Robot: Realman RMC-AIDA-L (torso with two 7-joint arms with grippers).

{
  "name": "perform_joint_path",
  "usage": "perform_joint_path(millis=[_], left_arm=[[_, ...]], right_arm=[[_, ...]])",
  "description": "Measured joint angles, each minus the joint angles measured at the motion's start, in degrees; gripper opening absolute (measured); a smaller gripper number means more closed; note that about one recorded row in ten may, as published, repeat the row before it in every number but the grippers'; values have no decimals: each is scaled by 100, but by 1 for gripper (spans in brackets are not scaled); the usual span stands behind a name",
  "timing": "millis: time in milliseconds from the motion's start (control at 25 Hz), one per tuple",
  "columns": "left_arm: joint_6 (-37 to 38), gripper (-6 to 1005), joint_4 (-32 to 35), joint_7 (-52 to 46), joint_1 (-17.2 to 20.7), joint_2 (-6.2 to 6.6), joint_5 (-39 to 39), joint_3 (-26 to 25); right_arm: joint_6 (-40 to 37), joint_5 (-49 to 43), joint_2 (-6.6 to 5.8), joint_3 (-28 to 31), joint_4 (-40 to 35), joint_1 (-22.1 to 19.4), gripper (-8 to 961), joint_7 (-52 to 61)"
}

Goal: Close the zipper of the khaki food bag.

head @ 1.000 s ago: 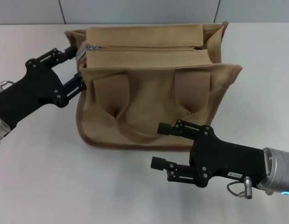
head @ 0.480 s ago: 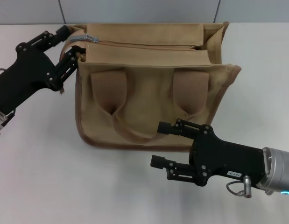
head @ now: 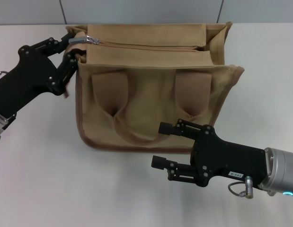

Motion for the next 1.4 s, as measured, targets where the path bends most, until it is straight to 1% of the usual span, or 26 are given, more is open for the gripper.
perform_joint_path(millis=[200,440,520,680,840,1000,1080,1160,1200,1320,1400], left_arm=[[28,296,0,3,20,0,-36,8],[31,88,3,-4,39,0,-100,-4],[52,61,4,-6,39,0,-101,-4],[212,40,4,20,36,-17,-138,4],[595,29,-93,127,-1,-25,-212,12],[777,29,-285,90,-206,-31,-293,41],[627,29,-356,-21,-361,-31,-253,133],[358,29,-413,-193,-511,-31,-236,231],[256,29,-477,-212,-563,-31,-259,242],[178,29,-654,-140,-654,-32,-318,208],[179,29,-663,-139,-697,-33,-321,206]], right_arm=[[5,0,0,0,12,-5,749,0],[7,0,0,0,16,-15,750,0],[3,5,0,3,18,-20,749,0],[-112,78,0,40,46,-28,748,1],[-378,546,0,53,196,-65,750,1],[-644,881,0,80,262,-82,749,33],[-781,908,0,202,266,-74,748,111],[-968,918,0,481,271,-22,749,424],[-968,918,0,481,271,-22,749,424],[-1147,921,0,870,261,80,750,1132],[-1190,922,1,1249,265,195,749,1930]])
